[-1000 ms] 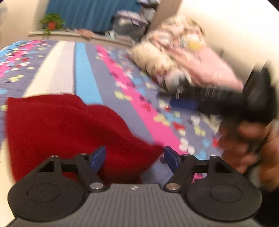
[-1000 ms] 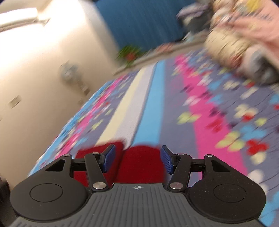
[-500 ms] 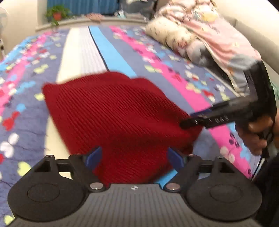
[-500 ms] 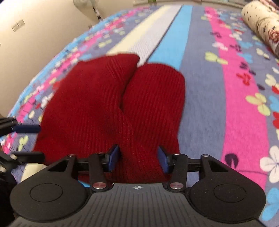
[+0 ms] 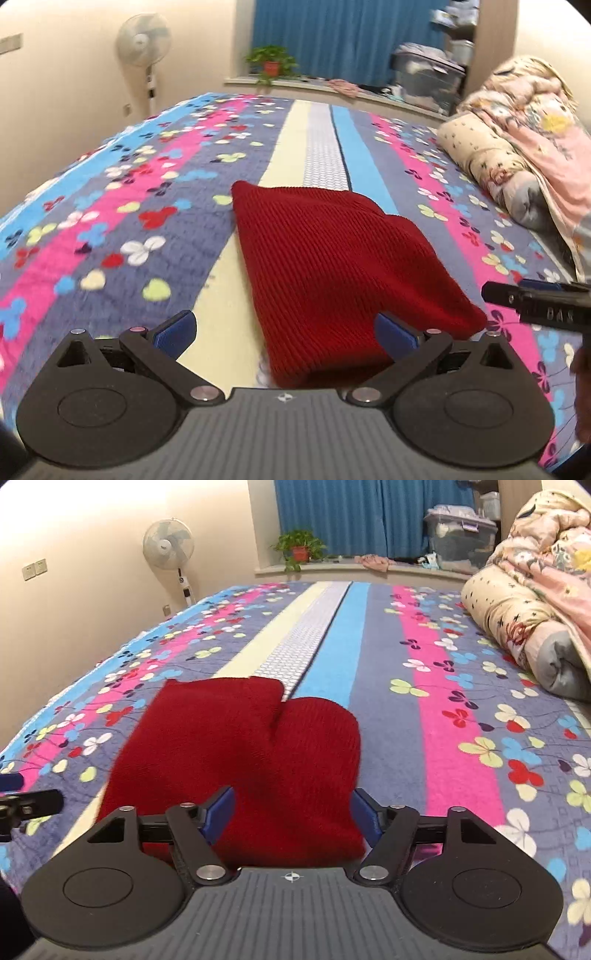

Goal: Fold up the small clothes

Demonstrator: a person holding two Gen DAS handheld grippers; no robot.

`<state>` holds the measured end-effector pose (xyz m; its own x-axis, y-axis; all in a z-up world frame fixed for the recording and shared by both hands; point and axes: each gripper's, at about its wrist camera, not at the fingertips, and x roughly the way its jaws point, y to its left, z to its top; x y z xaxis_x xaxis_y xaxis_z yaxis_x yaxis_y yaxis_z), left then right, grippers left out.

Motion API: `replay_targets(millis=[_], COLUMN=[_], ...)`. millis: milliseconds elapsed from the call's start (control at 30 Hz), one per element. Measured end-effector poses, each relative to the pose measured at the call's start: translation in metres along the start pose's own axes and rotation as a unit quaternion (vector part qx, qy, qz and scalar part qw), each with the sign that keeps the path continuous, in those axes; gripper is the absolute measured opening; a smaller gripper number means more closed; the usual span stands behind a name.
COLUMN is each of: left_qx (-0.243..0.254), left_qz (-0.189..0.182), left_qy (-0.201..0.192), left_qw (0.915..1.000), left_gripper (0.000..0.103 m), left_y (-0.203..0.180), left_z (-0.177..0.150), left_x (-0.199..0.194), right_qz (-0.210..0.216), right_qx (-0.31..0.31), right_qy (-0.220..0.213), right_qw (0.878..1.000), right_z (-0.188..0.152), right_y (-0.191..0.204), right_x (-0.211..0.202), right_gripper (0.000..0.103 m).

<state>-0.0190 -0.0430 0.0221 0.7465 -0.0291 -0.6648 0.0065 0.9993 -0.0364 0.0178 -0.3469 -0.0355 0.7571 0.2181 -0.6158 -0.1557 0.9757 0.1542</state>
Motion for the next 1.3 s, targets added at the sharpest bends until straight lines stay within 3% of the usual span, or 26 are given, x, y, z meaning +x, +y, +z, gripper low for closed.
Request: replay_targets(millis=[133,333,500,733,900,1300], left_qx=[0.000,-0.006,-0.006,-0.010,-0.010,-0.010], left_qz=[0.020,0.026,0.022,0.035,0.022,0.014], left_qy=[-0.001,-0.005,-0.030,-0.010,-0.006,-0.023], left_qw=[0.9998,0.9996,0.9993,0.9993,0.9997,0.9996], left_gripper=[0.103,0.103,0.103,0.103,0.103,0.103], left_y=[-0.011,-0.021,-0.029,-0.028,-0.021,-0.025], left_z=[-0.012,-0.036,-0.048,-0.049,-0.050,-0.050], left_x=[-0.022,-0.052,-0.047,-0.030,-0.029,-0.035], right_qz=[-0.024,-0.041,-0.050,-0.055,-0.049,-0.041], right_qx=[-0.016,-0.031,-0.040,-0.042,-0.059,-0.061], right_qy=[-0.031,-0.056,-0.052,-0.050,-0.055,-0.062], right_qw=[0.999,0.997,0.997,0.996,0.996,0.995], right_z=[-0.013,-0.038,-0.049,-0.048,-0.048,-0.047], right_y=[0.022,0.034,0.035,0.043,0.051,0.059], right_x=[-0.036,-0.080,-0.083,-0.073,-0.071,-0.070], right_gripper=[0.092,0.100,0.102,0.102,0.102,0.102])
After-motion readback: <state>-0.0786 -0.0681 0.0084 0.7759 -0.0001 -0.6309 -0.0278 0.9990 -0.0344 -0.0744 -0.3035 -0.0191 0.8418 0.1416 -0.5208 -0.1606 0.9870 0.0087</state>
